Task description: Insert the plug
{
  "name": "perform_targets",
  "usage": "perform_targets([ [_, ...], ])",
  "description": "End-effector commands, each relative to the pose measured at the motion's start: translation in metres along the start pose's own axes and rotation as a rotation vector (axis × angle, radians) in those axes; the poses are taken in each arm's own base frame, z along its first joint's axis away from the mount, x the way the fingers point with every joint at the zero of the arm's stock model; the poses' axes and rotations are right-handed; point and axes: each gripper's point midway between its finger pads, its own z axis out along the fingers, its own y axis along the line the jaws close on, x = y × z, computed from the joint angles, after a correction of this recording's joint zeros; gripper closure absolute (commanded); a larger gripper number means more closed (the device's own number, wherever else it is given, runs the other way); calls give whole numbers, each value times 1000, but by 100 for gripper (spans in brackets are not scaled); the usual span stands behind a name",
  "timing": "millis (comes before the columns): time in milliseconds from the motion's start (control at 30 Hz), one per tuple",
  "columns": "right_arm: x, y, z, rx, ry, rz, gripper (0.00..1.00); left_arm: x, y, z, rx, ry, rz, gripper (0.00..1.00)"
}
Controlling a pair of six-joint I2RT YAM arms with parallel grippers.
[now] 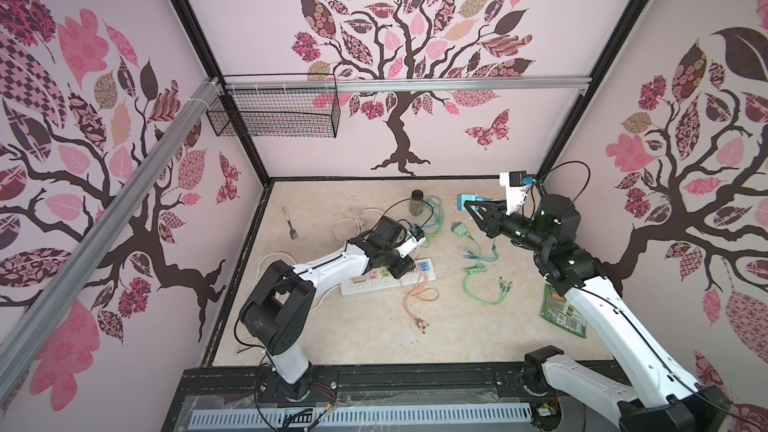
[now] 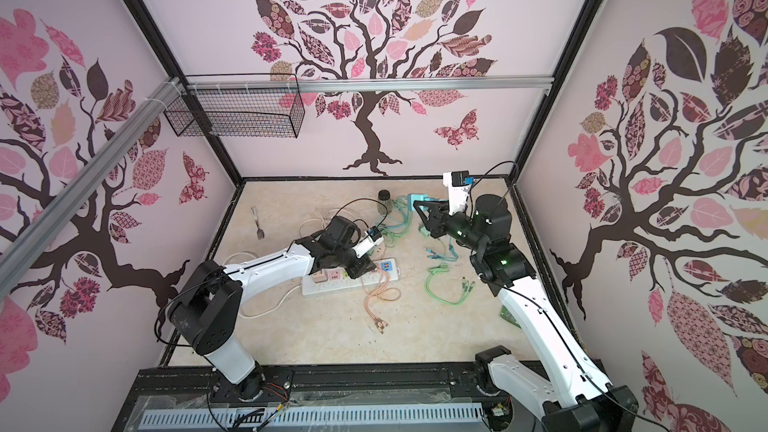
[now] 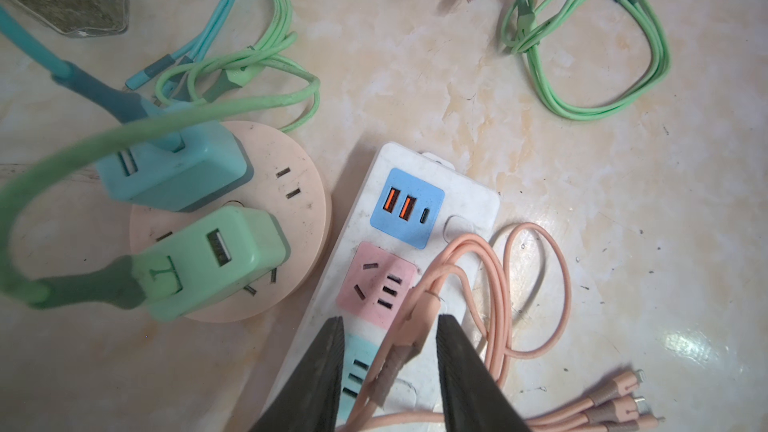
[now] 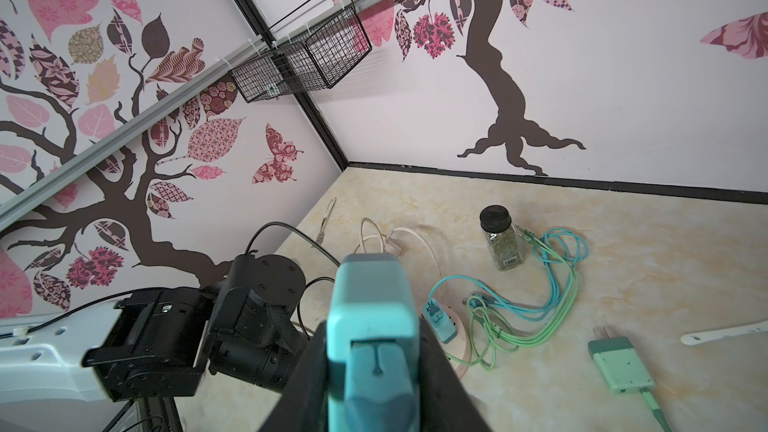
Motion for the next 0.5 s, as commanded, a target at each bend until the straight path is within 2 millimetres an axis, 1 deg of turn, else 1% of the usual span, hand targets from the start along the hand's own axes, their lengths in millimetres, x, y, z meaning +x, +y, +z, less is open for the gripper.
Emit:
perform_targets([
  [0,-11,4,-9,4,-38,-30,85,1,-2,6,19,26,16,61],
  [67,-11,3,-9,8,-40,-31,85,5,-7,6,43,44,13,63],
  [133,-12,2,-10,14,-42,-33,85,8,-11,7,65,53,8,67],
  [200,-12,1,-10,20,-42,-34,85,10,-15,6,83,55,1,72],
  [300,-12,0,-10,22,-42,-34,85,11,-15,5,84,59,-7,80],
  [367,-12,1,-11,19,-43,-34,85,8,-16,2,85,52,-11,85],
  [467,-11,0,-10,20,-42,-34,85,5,-20,-6,95,42,-12,89],
])
